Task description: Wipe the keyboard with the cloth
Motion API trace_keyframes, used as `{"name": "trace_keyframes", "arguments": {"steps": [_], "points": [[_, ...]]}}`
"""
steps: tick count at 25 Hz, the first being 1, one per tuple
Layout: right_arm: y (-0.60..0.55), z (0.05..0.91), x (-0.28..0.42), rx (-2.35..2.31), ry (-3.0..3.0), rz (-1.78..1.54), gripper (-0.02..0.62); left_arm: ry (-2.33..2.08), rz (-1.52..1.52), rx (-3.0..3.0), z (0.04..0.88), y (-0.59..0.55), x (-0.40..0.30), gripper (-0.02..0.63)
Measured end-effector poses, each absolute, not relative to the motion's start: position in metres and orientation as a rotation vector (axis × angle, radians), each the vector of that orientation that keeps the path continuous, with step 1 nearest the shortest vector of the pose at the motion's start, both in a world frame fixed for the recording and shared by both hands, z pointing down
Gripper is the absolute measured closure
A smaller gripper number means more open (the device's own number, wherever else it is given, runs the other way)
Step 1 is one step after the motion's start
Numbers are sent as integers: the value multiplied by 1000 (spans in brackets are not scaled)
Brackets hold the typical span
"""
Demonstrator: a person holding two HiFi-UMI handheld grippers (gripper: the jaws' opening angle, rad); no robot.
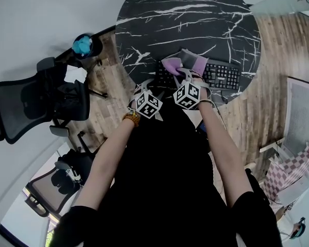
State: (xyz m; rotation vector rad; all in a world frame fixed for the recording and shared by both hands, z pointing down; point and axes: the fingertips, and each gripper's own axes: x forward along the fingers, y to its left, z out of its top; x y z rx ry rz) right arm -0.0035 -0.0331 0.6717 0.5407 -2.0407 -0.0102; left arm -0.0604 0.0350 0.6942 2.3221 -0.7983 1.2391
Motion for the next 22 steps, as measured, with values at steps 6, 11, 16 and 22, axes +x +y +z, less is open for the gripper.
{"name": "trace_keyframes", "arguments": {"steps": [6,11,16,22], "points": [[-33,672,-21,492,-2058,16,515,-803,1246,2308,695,35,-60,348],[-34,672,-24,442,-2053,-53,515,-812,1252,2297,695,34,-62,348],[-30,673,-41,378,-2074,-97,515,-808,1254,2289,695,34,-62,348],[-31,670,-54,396,-2148,42,514,-813,1258,2285,695,34,-62,348]]}}
